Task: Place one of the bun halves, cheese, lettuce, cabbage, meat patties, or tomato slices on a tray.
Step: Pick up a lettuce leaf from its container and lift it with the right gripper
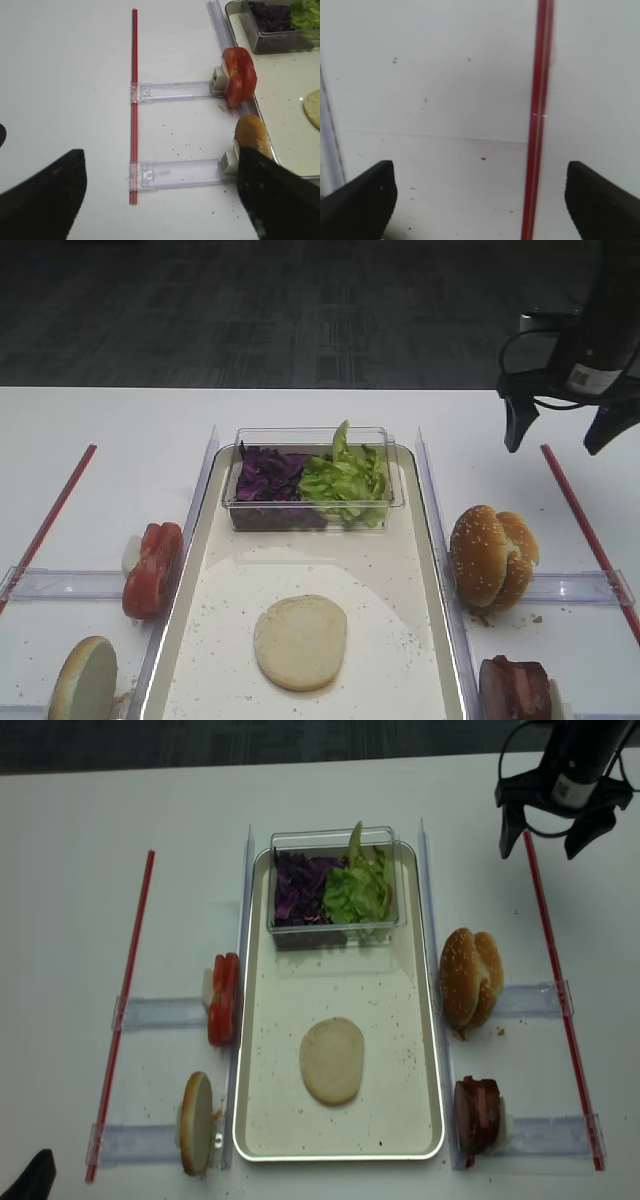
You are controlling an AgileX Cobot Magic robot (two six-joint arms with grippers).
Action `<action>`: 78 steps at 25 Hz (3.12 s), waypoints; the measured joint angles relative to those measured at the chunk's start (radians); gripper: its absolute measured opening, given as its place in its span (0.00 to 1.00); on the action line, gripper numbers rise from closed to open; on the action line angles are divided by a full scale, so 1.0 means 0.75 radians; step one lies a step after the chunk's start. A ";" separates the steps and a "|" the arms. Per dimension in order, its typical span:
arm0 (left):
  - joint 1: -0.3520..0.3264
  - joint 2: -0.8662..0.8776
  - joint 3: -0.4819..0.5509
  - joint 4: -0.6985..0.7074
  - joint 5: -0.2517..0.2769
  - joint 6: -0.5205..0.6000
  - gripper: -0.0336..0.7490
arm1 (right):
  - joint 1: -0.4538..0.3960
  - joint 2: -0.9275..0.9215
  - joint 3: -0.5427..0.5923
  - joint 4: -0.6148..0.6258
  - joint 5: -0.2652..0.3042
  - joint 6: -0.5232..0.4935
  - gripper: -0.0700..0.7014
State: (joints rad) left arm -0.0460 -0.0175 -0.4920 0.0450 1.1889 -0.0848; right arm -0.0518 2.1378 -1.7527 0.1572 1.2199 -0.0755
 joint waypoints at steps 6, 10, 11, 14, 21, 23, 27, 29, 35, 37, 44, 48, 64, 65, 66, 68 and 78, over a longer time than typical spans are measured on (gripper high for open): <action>0.000 0.000 0.000 0.000 0.000 0.000 0.76 | 0.166 0.002 -0.112 -0.008 0.003 0.034 0.99; 0.000 0.000 0.000 0.000 0.000 0.000 0.76 | 0.312 0.002 -0.180 -0.019 0.003 0.072 0.99; 0.000 0.000 0.000 0.000 0.000 0.000 0.76 | 0.348 0.002 -0.190 -0.019 0.003 0.078 0.99; 0.000 0.000 0.000 0.000 0.000 0.000 0.76 | 0.446 0.005 -0.192 -0.030 0.005 0.101 0.99; 0.000 0.000 0.000 0.000 0.000 0.000 0.76 | 0.624 0.021 -0.192 -0.039 0.008 0.113 0.99; 0.000 0.000 0.000 0.000 0.000 0.000 0.76 | 0.662 0.021 -0.192 -0.039 0.008 0.113 0.99; 0.000 0.000 0.000 0.000 0.000 0.000 0.76 | 0.715 0.024 -0.192 -0.039 0.010 0.113 0.99; 0.000 0.000 0.000 0.000 0.000 0.000 0.76 | 0.731 0.032 -0.192 -0.039 0.010 0.113 0.99; 0.000 0.000 0.000 0.000 0.000 0.000 0.76 | 0.734 0.073 -0.192 -0.047 0.010 0.113 0.97; 0.000 0.000 0.000 0.000 0.000 0.000 0.76 | 0.734 0.085 -0.192 -0.053 0.010 0.113 0.94; 0.000 0.000 0.000 0.000 0.000 0.000 0.76 | 0.734 0.123 -0.192 -0.092 -0.012 0.111 0.81; 0.000 0.000 0.000 0.000 0.000 0.000 0.76 | 0.734 0.129 -0.192 -0.102 -0.050 0.111 0.76; 0.000 0.000 0.000 0.000 0.000 0.000 0.76 | 0.734 0.129 -0.192 -0.165 -0.092 0.139 0.64; 0.000 0.000 0.000 0.000 0.000 0.000 0.76 | 0.734 0.129 -0.192 -0.166 -0.094 0.139 0.63; 0.000 0.000 0.000 0.000 0.000 0.000 0.76 | 0.734 0.129 -0.192 -0.166 -0.094 0.139 0.63; 0.000 0.000 0.000 0.000 0.000 0.000 0.76 | 0.734 0.131 -0.192 -0.166 -0.094 0.139 0.62; 0.000 0.000 0.000 0.000 0.000 0.000 0.76 | 0.734 0.219 -0.202 -0.166 -0.094 0.142 0.60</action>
State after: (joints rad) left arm -0.0460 -0.0175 -0.4920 0.0450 1.1889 -0.0848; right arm 0.4987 2.3024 -1.9042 0.0324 1.1496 0.0309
